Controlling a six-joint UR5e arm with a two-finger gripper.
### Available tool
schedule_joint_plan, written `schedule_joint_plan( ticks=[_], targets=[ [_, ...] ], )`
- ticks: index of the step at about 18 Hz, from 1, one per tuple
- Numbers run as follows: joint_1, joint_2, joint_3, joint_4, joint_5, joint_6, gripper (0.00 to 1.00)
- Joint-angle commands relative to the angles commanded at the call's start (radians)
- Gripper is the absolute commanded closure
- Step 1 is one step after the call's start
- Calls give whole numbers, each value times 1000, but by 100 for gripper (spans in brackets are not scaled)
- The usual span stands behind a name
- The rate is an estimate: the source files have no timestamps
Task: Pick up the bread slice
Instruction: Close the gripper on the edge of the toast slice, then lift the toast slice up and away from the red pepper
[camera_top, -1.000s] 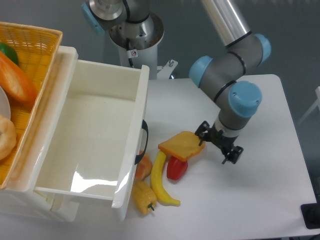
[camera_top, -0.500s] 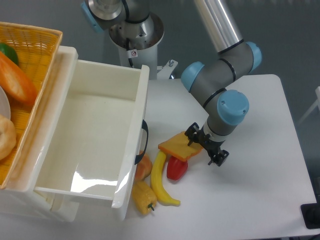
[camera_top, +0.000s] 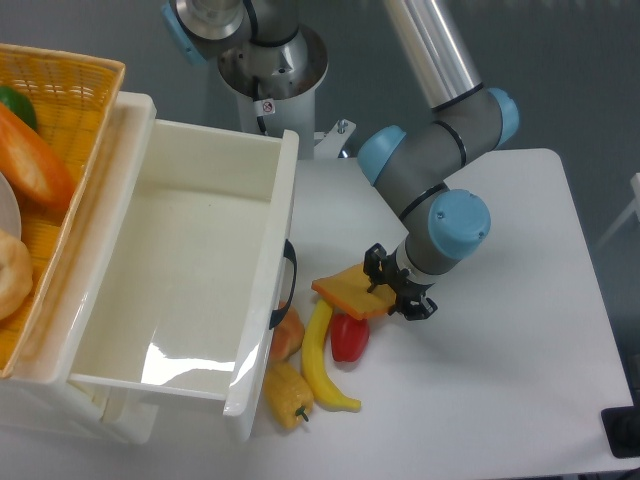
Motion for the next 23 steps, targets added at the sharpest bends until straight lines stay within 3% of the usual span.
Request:
schedule_joint_plan(
  ticks=[6,15,20,23],
  targets=[
    [25,9,89,-109,0,-11,100],
    [123,83,140,-97,6,-55,100],
    [189,69,232,-97,6,-54,100],
    [190,57,276,-98,9,-84,100]
  ],
)
